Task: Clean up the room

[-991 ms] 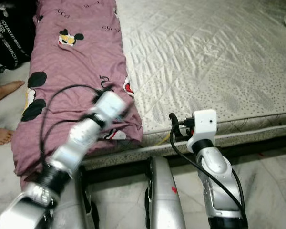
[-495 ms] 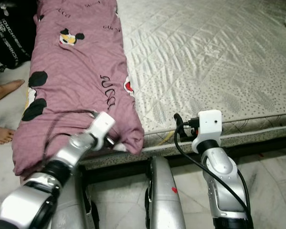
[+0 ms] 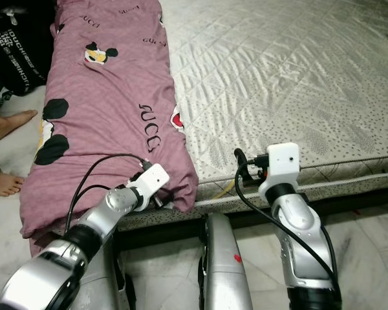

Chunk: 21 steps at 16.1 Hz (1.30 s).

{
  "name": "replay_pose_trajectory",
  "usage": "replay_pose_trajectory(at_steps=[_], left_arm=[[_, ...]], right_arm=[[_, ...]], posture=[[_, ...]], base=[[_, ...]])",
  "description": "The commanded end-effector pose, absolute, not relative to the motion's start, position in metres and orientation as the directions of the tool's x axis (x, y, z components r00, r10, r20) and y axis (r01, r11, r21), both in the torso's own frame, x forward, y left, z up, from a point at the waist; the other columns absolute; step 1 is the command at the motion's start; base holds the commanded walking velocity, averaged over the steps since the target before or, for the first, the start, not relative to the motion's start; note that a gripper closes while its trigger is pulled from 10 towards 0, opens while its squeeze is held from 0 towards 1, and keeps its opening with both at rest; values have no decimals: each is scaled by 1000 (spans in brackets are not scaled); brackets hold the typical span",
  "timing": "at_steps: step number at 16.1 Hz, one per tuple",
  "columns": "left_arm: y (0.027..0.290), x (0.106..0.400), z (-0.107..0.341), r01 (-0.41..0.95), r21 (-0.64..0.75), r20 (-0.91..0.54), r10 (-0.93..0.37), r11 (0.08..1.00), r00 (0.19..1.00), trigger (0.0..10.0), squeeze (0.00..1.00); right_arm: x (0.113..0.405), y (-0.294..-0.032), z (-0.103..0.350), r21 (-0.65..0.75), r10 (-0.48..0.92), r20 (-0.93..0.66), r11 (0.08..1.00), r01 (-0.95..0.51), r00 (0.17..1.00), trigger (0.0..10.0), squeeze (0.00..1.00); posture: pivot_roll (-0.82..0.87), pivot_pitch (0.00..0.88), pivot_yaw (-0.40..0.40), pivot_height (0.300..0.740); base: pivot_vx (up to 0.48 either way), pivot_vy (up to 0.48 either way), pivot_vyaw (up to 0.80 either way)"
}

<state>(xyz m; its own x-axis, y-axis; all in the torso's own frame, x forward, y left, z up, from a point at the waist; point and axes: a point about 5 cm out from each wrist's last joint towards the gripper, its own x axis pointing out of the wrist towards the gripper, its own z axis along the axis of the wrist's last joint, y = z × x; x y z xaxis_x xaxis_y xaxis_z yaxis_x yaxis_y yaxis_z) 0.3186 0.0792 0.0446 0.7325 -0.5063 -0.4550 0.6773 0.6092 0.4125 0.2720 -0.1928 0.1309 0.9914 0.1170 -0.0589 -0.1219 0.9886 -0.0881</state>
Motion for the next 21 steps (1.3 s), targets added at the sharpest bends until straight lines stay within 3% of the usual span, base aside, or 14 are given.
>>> replay_pose_trajectory(at_steps=[1, 4, 6, 10, 13, 16, 21], left_arm=[[75, 322, 65, 633, 483, -324, -548, 606, 771, 10000, 0], [86, 318, 86, 534, 557, -207, -517, 636, 831, 10000, 0], [100, 312, 103, 408, 549, -65, -449, 729, 891, 10000, 0], [134, 289, 146, 122, 363, 254, -224, 924, 941, 10000, 0], [169, 279, 159, -61, 286, 312, -33, 956, 949, 10000, 0], [164, 283, 176, -55, 340, 375, -82, 939, 924, 10000, 0], [160, 289, 171, -68, 314, 357, -51, 947, 933, 10000, 0]], right_arm=[[274, -190, 131, -87, 109, -44, 990, -112, 993, 10000, 0], [281, -178, 136, -71, 119, 0, 990, -119, 993, 10000, 0], [288, -173, 141, -63, 117, 35, 991, -114, 993, 10000, 0], [298, -158, 146, -4, 123, 94, 992, -123, 988, 10000, 0], [310, -145, 152, 41, 97, 149, 994, -104, 984, 10000, 0], [321, -135, 160, 86, 131, 198, 985, -150, 971, 10000, 0], [331, -132, 169, 56, 157, 244, 983, -175, 957, 10000, 0]], posture=[[-75, 82, -22, 535], [-57, 66, -11, 535], [-34, 47, -3, 535], [6, 0, 4, 535], [42, 0, 12, 535], [75, 0, -6, 535], [59, 0, -11, 593]], base=[[0, 0, 0], [0, 0, 0], [0, 0, 0], [0, 0, 0], [0, 0, 0], [0, 0, 0], [0, 0, 0]])
